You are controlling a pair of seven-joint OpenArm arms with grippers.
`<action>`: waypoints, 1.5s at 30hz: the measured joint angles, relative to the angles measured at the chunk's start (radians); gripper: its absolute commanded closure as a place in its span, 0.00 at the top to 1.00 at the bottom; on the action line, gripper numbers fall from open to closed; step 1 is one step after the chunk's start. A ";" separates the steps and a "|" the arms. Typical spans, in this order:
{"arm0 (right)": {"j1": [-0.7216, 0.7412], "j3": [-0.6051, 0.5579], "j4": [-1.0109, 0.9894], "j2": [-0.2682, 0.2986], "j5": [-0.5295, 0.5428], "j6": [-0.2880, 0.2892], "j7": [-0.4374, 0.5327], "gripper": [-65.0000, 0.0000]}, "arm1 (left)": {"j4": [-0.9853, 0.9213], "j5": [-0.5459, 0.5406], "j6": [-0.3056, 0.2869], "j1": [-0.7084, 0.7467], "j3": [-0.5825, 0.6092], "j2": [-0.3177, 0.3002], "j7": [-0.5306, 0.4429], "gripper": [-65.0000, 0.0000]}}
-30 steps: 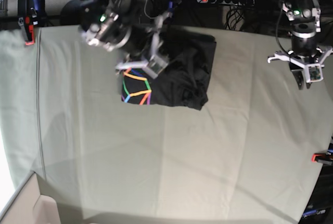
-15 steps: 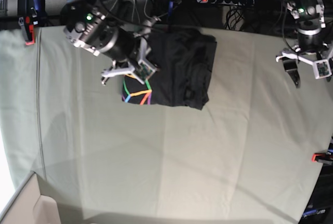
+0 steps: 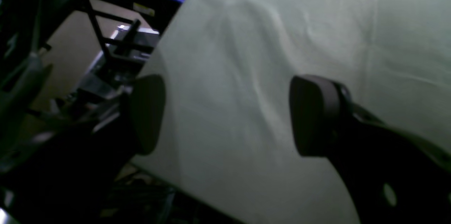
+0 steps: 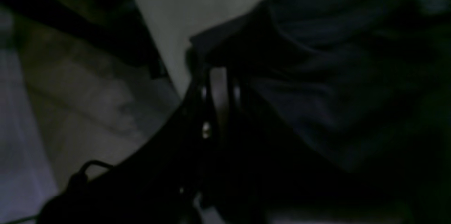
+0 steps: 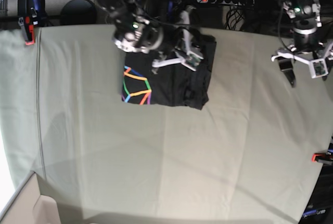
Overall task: Layout the t-shirt on the table in an organized manner, then fold the t-shirt properly
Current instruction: 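Press and tuck the folded end with the right gripper, then withdraw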
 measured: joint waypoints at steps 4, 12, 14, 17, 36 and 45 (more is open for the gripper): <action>-0.008 -0.009 0.029 -0.010 -0.002 0.000 -0.005 0.00 | 0.000 0.000 0.000 0.000 -0.005 -0.001 0.000 0.82; -0.015 0.048 0.202 0.031 0.002 0.001 -0.008 0.00 | 0.000 0.000 0.002 0.005 -0.026 -0.012 0.000 0.82; 0.019 0.067 0.175 0.031 0.007 0.000 -0.008 0.00 | 0.001 0.001 0.004 0.005 -0.024 -0.009 0.000 0.82; 0.076 0.065 0.097 0.025 0.007 0.000 0.000 0.00 | 0.001 0.000 0.001 0.005 -0.018 -0.006 0.000 0.82; 0.239 0.058 -0.354 -0.080 0.005 0.000 0.107 0.00 | 0.002 0.000 0.001 0.009 -0.020 -0.005 0.000 0.82; 0.209 0.065 -0.086 -0.055 0.006 0.000 0.096 0.00 | 0.002 0.000 0.001 0.008 -0.019 -0.003 0.000 0.82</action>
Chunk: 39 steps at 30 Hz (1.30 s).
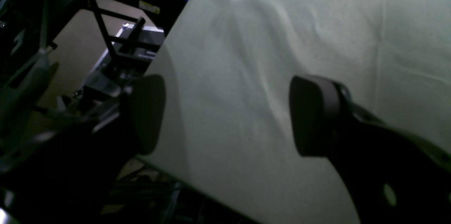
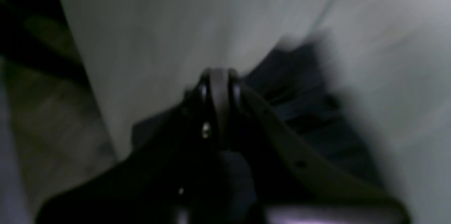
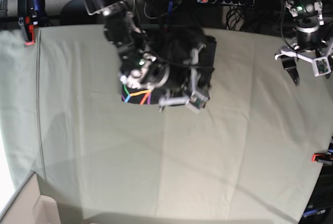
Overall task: Layout the t-shirt on the table in an organized manner, then fold the t-shirt properly
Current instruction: 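Press and tuck the folded end with the right gripper, then withdraw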
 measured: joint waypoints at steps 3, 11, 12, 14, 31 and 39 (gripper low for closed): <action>0.004 0.002 0.041 0.008 -0.002 0.000 0.004 0.00 | 0.000 0.000 0.000 0.000 0.001 0.000 0.000 0.82; 0.111 0.124 -0.180 0.003 -0.001 0.000 0.003 0.00 | 0.000 0.000 -0.001 0.000 0.000 0.024 0.001 0.82; 0.126 0.125 -0.210 0.003 -0.002 0.000 0.005 0.00 | 0.000 0.001 0.000 0.000 0.000 0.023 0.000 0.82; 0.150 0.121 -0.268 0.002 0.000 0.001 0.003 0.00 | 0.000 0.000 0.000 0.000 0.000 0.024 0.000 0.82; 0.232 0.122 -0.409 -0.032 -0.007 0.000 0.106 0.00 | 0.001 0.000 0.003 0.000 -0.002 0.059 0.002 0.82; 0.043 0.240 0.110 -0.034 -0.008 0.001 -0.040 0.00 | 0.077 0.000 0.004 0.007 0.160 0.093 -0.001 0.87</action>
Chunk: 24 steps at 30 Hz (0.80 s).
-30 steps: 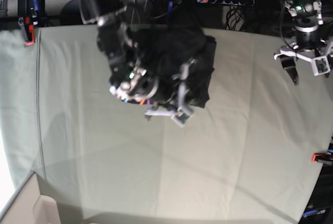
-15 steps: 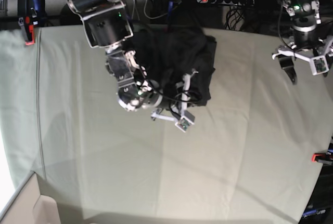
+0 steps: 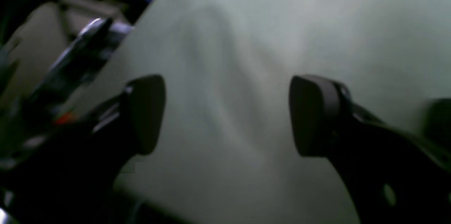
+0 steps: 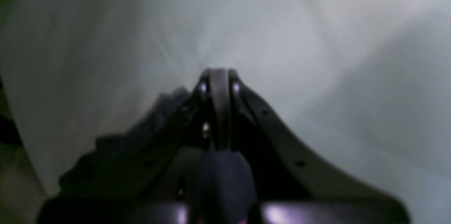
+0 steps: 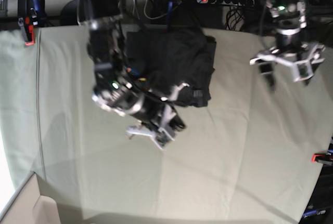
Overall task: Layout the t-shirt on the table in an organized manner, then fold the t-shirt properly
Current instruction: 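Press and tuck the folded end with the right gripper, then withdraw, then grasp the stack's side edge with the left gripper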
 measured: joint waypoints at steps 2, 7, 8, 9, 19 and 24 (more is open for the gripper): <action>-0.037 0.033 0.077 0.019 0.013 0.008 -0.008 0.00 | 0.012 0.001 0.008 0.012 0.079 0.000 -0.003 0.93; -0.112 0.170 0.160 0.115 0.009 0.008 -0.016 0.00 | 0.000 0.000 0.000 0.020 0.273 -0.004 0.008 0.96; -0.129 0.201 0.164 0.130 0.004 0.008 -0.024 0.00 | -0.007 0.000 0.005 0.021 0.311 -0.003 -0.005 0.96; -0.142 0.233 0.168 0.138 0.004 0.007 -0.026 0.00 | -0.024 0.000 0.008 0.021 0.345 -0.003 -0.008 0.96; -0.214 0.412 0.172 0.161 0.008 0.007 -0.013 0.00 | -0.177 -0.209 0.007 -0.015 0.395 -0.035 0.001 0.96; -0.232 0.420 0.172 0.161 0.008 0.007 -0.006 0.00 | -0.245 -0.368 0.029 -0.063 0.364 -0.118 -0.005 0.96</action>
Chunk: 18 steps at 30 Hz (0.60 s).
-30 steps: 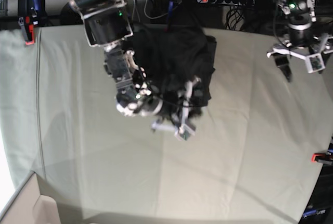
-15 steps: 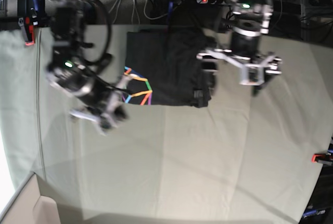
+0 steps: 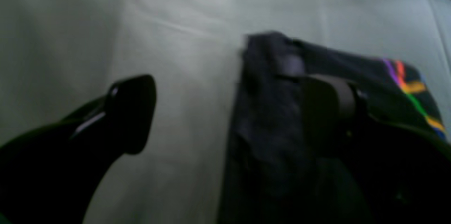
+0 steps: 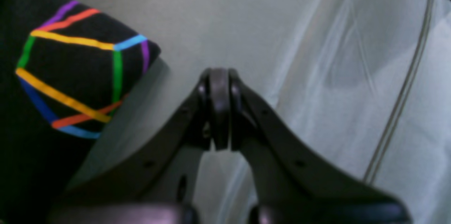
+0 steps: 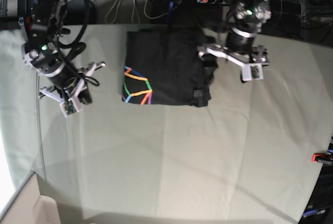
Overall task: Layout the t-shirt on the table in an organized manner, then fold the t-shirt properly
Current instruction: 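Grasp the stack's side edge with the left gripper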
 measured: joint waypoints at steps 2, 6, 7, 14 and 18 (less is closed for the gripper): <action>-0.005 -0.002 0.000 -0.003 0.000 0.000 -0.002 0.00 | -0.053 -0.047 -0.011 -0.035 0.014 -0.026 0.011 0.96; -0.002 -0.002 0.000 0.000 0.000 0.000 -0.007 0.00 | -0.114 -0.094 -0.011 -0.045 0.012 -0.041 0.007 0.96; -0.003 -0.002 0.000 0.000 0.000 0.000 -0.009 0.00 | -0.124 -0.097 -0.011 -0.044 0.012 -0.040 0.007 0.96; -0.016 -0.002 0.000 -0.003 0.000 0.000 -0.007 0.00 | -0.132 -0.104 -0.012 -0.047 0.089 -0.044 0.005 0.96; -0.014 -0.002 0.000 -0.006 0.000 0.000 -0.006 0.00 | -0.137 -0.104 -0.014 -0.031 0.116 -0.048 0.007 0.96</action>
